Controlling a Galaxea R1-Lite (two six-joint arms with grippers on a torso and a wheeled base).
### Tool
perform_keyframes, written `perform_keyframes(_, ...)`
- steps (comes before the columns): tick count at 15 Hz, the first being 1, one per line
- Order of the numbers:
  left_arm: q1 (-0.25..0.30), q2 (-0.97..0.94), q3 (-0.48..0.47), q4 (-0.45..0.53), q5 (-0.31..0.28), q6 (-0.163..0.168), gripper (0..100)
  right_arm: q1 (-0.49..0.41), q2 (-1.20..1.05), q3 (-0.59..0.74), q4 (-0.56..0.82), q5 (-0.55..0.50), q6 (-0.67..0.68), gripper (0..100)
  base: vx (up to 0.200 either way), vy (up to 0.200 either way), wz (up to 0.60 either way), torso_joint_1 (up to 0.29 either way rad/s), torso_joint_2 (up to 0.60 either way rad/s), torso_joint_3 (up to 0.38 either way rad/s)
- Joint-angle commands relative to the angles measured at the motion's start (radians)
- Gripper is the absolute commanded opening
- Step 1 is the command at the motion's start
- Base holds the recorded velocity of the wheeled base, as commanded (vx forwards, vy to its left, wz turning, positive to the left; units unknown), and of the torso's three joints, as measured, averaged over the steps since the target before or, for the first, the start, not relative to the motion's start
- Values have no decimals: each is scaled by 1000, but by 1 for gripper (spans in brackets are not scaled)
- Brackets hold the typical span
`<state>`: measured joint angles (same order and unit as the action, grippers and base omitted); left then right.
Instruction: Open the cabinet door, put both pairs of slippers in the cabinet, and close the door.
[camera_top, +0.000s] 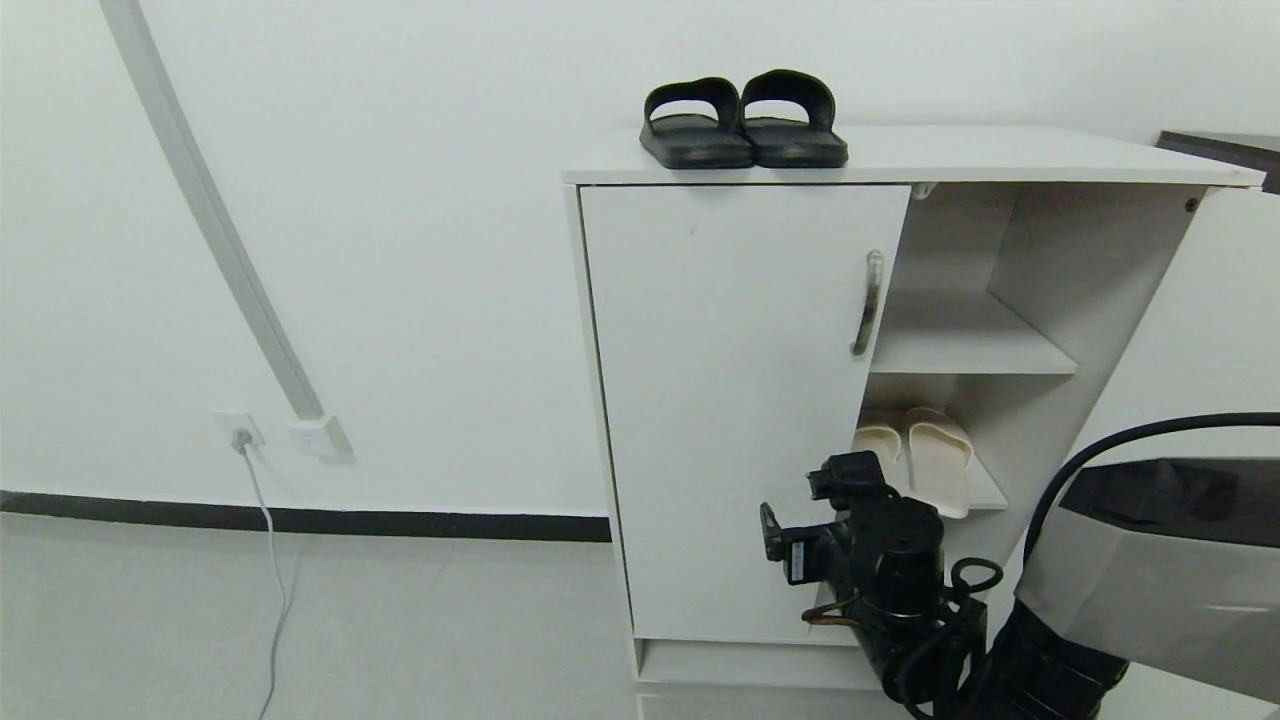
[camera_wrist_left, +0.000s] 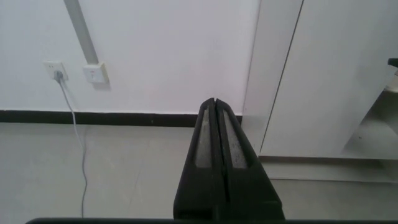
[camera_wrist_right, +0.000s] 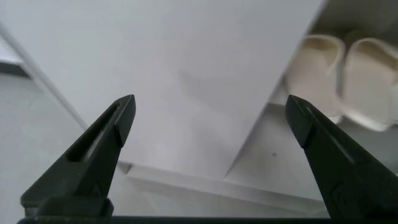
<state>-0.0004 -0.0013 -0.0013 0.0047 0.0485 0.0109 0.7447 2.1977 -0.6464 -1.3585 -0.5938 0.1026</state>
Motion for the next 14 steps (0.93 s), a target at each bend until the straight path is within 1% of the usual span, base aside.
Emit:
perform_keyframes(1,0,1,0,0,1,0,0,2,4,7,-8,2,-1,100,0,0,0,0,0,0)
perform_keyframes(6,0,1,0,0,1,0,0,2,33,14,-86,3,-35,100,0,0,0,0,0,0)
perform_keyframes(11,0,1,0,0,1,0,0,4,33,33,-117,28,-41,100,0,0,0,0,0,0)
perform_keyframes(14,0,1,0,0,-4,1,0,9,31,37,-120,29,-43,100,0,0,0,25,-295,-263)
